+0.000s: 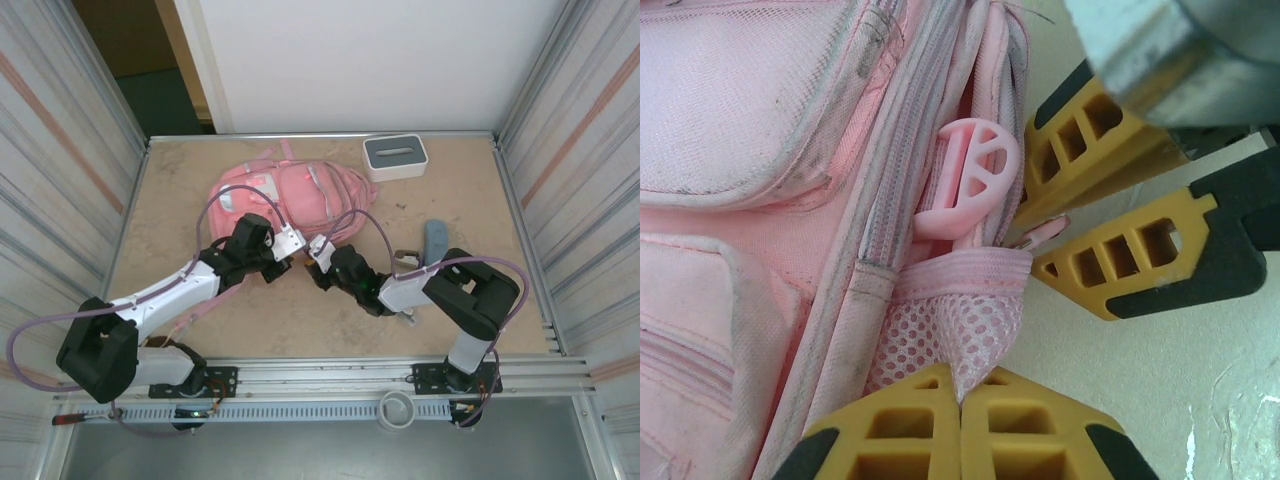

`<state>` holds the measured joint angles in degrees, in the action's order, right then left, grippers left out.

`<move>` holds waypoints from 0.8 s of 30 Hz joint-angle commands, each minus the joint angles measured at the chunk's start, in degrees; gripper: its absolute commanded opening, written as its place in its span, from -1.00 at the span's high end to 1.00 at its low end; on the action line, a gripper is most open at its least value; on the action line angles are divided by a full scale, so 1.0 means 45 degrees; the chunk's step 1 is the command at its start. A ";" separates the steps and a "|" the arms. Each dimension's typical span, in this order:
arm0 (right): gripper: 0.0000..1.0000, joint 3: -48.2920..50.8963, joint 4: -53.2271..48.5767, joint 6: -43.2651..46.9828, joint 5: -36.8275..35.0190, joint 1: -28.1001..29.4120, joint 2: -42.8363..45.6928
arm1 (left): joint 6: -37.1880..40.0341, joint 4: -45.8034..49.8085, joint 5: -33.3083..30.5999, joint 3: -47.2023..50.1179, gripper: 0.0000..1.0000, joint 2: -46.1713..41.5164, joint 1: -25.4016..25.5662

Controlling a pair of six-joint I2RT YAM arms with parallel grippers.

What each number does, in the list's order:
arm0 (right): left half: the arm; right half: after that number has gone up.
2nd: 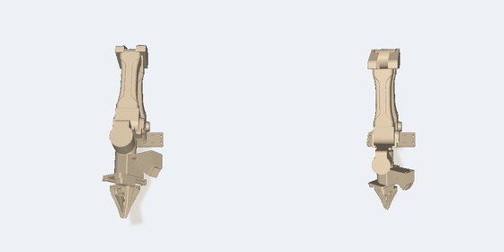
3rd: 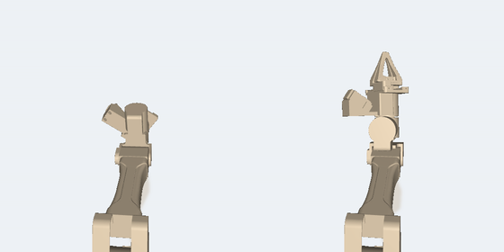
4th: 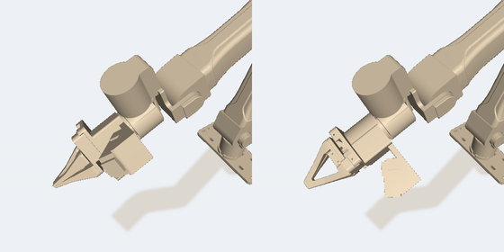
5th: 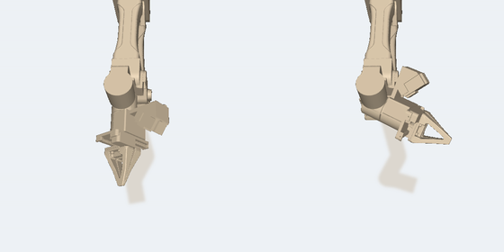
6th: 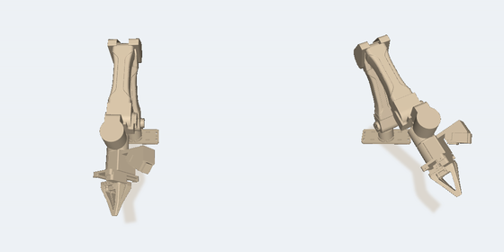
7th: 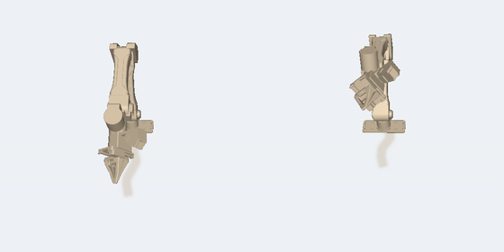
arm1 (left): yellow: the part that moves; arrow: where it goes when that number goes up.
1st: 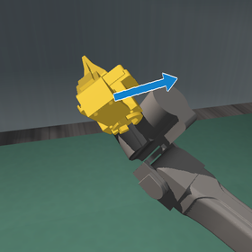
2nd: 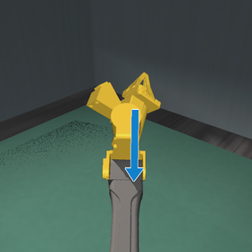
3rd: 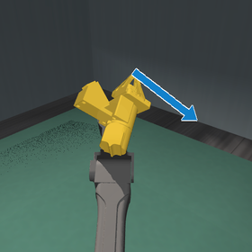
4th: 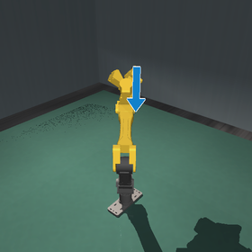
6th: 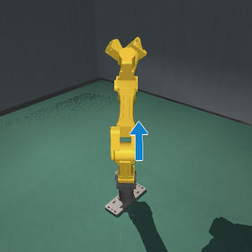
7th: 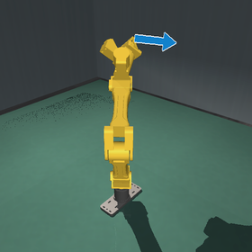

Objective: Pack books, pencil case, and school supplies into a backpack

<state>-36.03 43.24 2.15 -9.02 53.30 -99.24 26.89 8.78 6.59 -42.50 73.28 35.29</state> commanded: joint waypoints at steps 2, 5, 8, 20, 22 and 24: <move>0.81 -0.0131 0.0563 -0.0015 0.0109 0.0129 0.0158 | -0.0181 -0.0817 0.0435 -0.0278 1.00 -0.0312 -0.0029; 1.00 0.0049 0.0551 -0.0269 0.0033 0.0129 0.0436 | -0.0183 -0.0800 0.0351 -0.0225 1.00 -0.0326 -0.0031; 1.00 0.0222 0.0210 -0.0610 -0.0461 0.0127 0.0762 | -0.0135 -0.0742 0.0117 -0.0197 1.00 -0.0325 -0.0036; 1.00 0.1184 -0.3926 -0.3888 -0.2752 -0.0918 0.2748 | 0.0000 -0.0781 -0.0386 0.0040 1.00 -0.0531 -0.0301; 1.00 0.1233 -0.4544 -0.4320 -0.2541 -0.1323 0.3032 | 0.0048 -0.0812 -0.0490 0.0075 1.00 -0.0502 -0.0339; 1.00 0.1096 -0.5181 -0.4631 -0.2262 -0.1625 0.3211 | 0.0073 -0.0805 -0.0680 0.0090 1.00 -0.0449 -0.0361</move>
<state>-31.64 27.03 -13.19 -16.27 48.12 -87.35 26.94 8.51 5.93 -42.26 73.28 34.81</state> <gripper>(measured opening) 0.051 0.067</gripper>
